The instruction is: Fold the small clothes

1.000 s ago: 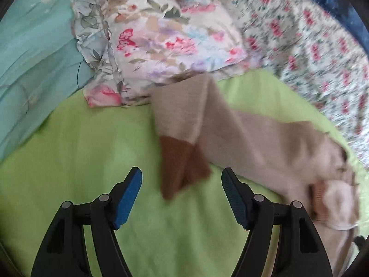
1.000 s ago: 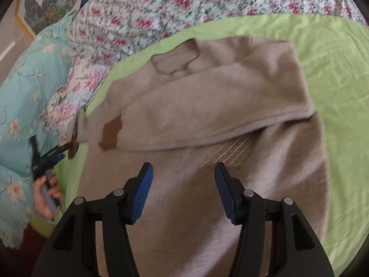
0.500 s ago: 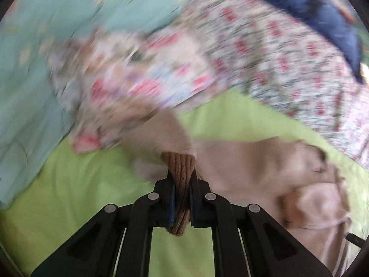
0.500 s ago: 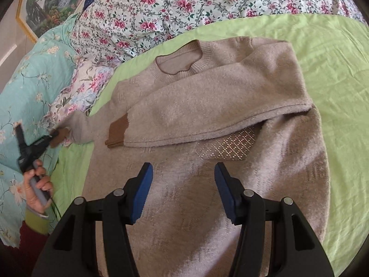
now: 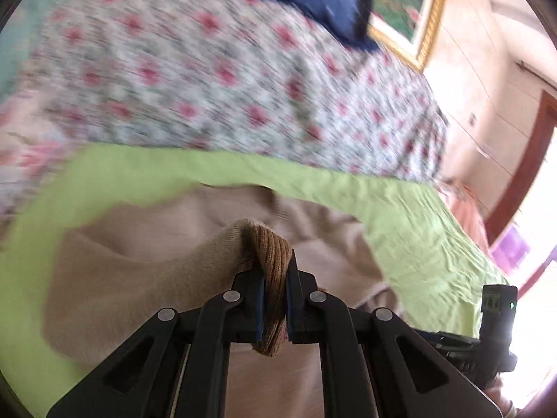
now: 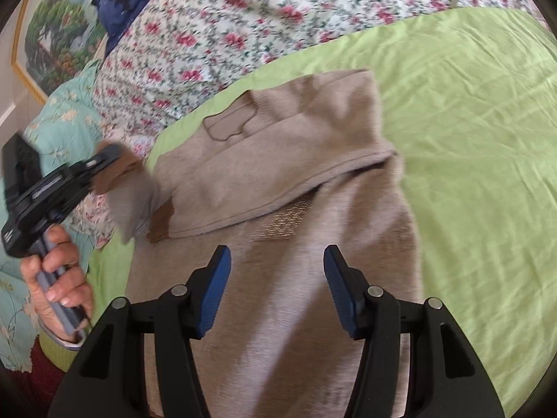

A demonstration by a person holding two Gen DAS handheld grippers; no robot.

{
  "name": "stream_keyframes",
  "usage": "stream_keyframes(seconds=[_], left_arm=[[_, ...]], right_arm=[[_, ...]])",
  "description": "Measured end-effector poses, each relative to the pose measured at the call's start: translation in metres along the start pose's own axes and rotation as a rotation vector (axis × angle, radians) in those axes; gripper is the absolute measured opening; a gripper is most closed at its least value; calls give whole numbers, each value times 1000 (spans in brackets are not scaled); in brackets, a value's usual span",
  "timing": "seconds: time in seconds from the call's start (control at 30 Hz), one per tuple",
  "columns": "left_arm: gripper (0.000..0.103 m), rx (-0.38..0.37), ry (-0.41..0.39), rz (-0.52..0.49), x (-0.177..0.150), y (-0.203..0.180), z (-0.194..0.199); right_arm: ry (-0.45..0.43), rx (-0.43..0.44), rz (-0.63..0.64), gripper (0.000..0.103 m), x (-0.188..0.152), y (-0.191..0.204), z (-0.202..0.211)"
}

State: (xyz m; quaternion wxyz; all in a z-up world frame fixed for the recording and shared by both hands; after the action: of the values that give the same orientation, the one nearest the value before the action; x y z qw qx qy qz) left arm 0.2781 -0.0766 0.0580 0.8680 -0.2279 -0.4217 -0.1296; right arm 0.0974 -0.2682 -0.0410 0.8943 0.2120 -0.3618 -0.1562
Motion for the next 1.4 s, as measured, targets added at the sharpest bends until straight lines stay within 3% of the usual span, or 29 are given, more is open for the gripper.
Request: stream_keyframes(seconds=[0.07, 0.17, 0.37, 0.4, 0.5, 0.6, 0.8, 1.03, 1.2, 1.23, 1.27, 1.33, 1.4], left_arm=[[8, -44, 60, -25, -2, -24, -44], [8, -47, 135, -78, -16, -52, -98], [15, -35, 249, -112, -47, -63, -158], [20, -48, 258, -104, -50, -61, -157], [50, -68, 262, -90, -56, -56, -146], [58, -71, 244, -96, -65, -43, -117], [60, 12, 196, -38, -81, 18, -44], [60, 339, 162, 68, -91, 133, 2], [60, 424, 178, 148, -101, 184, 5], [60, 435, 187, 158, -102, 190, 1], [60, 442, 195, 167, -104, 195, -3], [60, 451, 200, 170, -105, 200, -7], [61, 484, 195, 161, -98, 200, -15]], right_arm=[[-6, -11, -20, 57, 1, -10, 3], [-16, -22, -52, 57, 4, -22, 6], [-27, -16, -60, 57, 9, -24, 5], [-27, -14, -60, 57, 10, -23, 3], [-29, -3, -63, 57, 12, -18, -2], [-23, 9, -53, 57, 16, -12, -11], [-4, 31, -10, 58, 31, 8, -39], [-3, -9, 22, 63, 65, 12, -77], [28, 0, 41, 63, 80, 13, -109], [41, 22, 52, 53, 81, 15, -116], [53, 33, 63, 11, 82, 17, -119], [79, 50, 84, 6, 86, 28, -117], [38, 99, 95, 6, 93, 38, -96]])
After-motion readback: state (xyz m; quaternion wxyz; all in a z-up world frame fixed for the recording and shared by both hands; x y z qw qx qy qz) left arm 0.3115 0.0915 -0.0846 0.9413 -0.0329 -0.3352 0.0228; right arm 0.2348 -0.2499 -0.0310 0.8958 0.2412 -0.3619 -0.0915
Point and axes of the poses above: each gripper's, at about its wrist camera, not at the fingertips, and z roughly against the way its jaws point, y to its left, x to its top, the point moved 2 cm from there along -z, roughly the way its jaws point, and after that the axes turned 3 degrees about -y, right-handed, at the moved point
